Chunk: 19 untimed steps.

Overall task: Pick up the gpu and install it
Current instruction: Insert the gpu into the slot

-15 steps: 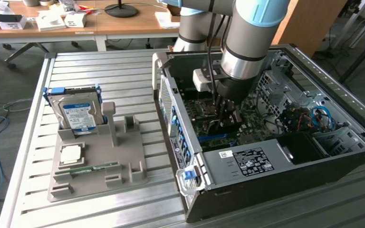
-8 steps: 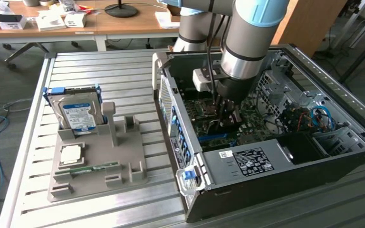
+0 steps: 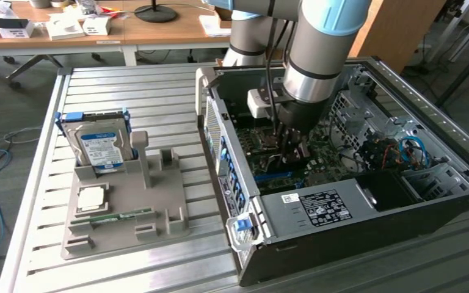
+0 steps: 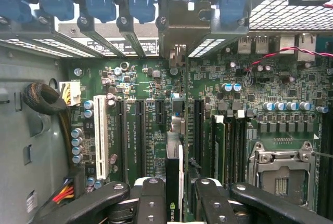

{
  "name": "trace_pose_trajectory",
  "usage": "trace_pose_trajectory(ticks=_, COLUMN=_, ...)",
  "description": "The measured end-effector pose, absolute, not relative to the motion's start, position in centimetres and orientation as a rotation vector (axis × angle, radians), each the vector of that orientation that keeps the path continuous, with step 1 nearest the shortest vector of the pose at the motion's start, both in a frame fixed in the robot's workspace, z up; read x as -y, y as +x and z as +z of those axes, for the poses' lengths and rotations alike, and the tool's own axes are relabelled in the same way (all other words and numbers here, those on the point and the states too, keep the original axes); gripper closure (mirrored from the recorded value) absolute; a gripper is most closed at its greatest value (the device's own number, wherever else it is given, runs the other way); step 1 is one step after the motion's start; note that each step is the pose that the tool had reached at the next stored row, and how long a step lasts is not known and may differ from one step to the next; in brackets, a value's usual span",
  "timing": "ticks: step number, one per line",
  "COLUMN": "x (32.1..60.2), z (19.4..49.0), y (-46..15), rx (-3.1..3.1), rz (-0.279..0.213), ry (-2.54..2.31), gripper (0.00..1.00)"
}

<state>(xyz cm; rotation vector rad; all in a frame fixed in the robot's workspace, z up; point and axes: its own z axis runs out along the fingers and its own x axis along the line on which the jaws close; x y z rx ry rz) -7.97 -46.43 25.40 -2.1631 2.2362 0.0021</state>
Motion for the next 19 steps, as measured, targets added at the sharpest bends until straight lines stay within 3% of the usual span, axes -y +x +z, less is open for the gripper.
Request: trace_pose_trajectory(ticks=19, x=46.37, z=24.98, y=-8.02, rx=-2.237, rz=0.001, ry=-2.164, gripper=0.74)
